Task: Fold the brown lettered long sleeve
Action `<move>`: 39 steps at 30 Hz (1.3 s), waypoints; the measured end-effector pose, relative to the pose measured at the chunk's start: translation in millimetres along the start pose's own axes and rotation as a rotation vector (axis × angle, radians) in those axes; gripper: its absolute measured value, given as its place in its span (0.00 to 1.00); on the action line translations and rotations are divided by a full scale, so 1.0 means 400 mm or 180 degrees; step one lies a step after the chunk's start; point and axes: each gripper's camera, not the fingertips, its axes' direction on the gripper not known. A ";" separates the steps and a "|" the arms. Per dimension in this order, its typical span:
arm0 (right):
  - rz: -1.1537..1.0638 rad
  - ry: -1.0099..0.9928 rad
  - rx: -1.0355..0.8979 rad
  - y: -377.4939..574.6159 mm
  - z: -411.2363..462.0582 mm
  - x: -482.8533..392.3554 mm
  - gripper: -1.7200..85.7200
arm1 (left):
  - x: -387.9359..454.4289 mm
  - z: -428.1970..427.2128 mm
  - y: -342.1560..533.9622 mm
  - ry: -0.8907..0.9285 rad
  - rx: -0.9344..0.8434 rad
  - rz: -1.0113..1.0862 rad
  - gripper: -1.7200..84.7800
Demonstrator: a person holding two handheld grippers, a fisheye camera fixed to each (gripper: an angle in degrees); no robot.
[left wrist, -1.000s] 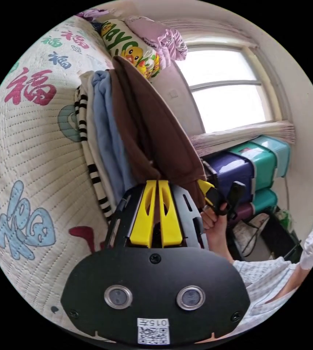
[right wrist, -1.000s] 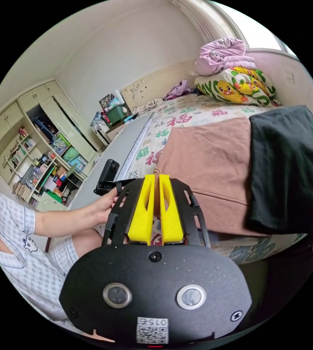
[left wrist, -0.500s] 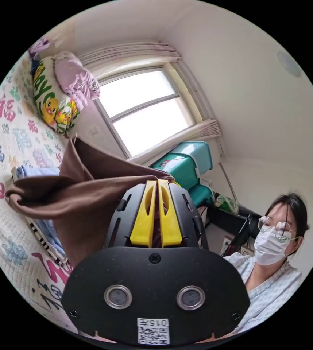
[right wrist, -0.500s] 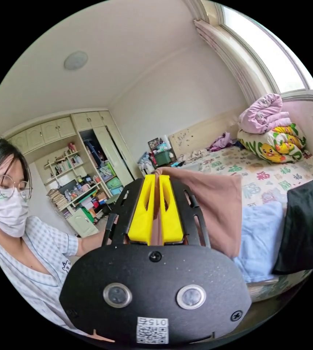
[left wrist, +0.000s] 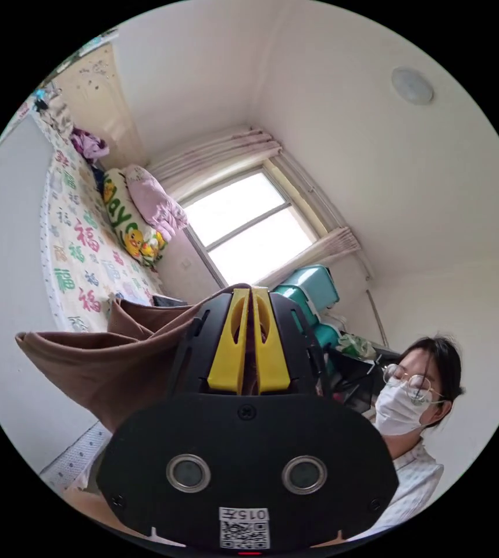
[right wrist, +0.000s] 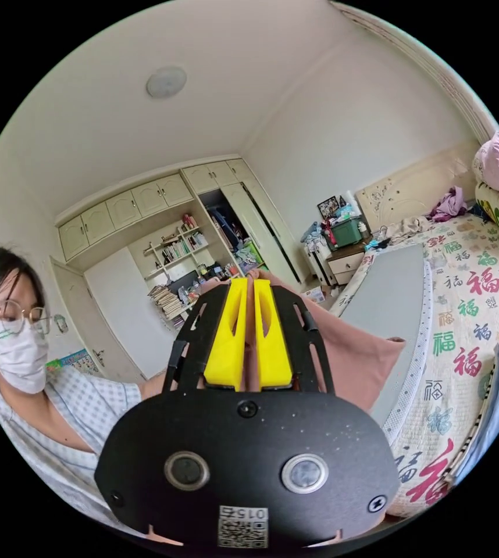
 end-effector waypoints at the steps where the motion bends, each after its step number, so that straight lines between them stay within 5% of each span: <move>1: -0.0006 0.0064 -0.0021 -0.044 0.048 0.006 0.03 | -0.006 -0.031 -0.012 -0.0064 0.0073 -0.0041 0.01; 5: 0.0010 0.0118 0.0247 -0.167 0.063 -0.013 0.03 | 0.022 -0.269 -0.045 -0.0338 0.0665 0.0014 0.01; 11: 0.0577 0.0928 0.0008 -0.036 -0.029 0.079 0.03 | 0.045 -0.565 0.134 -0.1157 0.0609 0.0217 0.01; 18: 0.2324 0.1785 -0.1217 0.272 0.124 0.412 0.02 | -0.290 -0.765 0.430 -0.2086 0.0235 -0.1526 0.01; 23: 0.1483 0.2276 -0.1472 0.072 0.272 0.274 0.04 | -0.223 -0.766 0.474 -0.2388 0.0419 -0.1226 0.02; 29: 0.0009 0.1582 -0.2045 -0.186 0.743 0.073 0.15 | -0.219 -0.651 0.509 -0.2634 0.0110 -0.1130 0.09; 35: -0.0576 0.1210 -0.3086 -0.173 1.305 0.004 0.17 | -0.244 -0.545 0.580 -0.2791 0.0247 -0.1085 0.10; 39: -0.0926 0.1659 -0.3332 -0.184 1.419 -0.010 0.11 | -0.224 -0.517 0.613 -0.2711 0.0036 -0.1042 0.10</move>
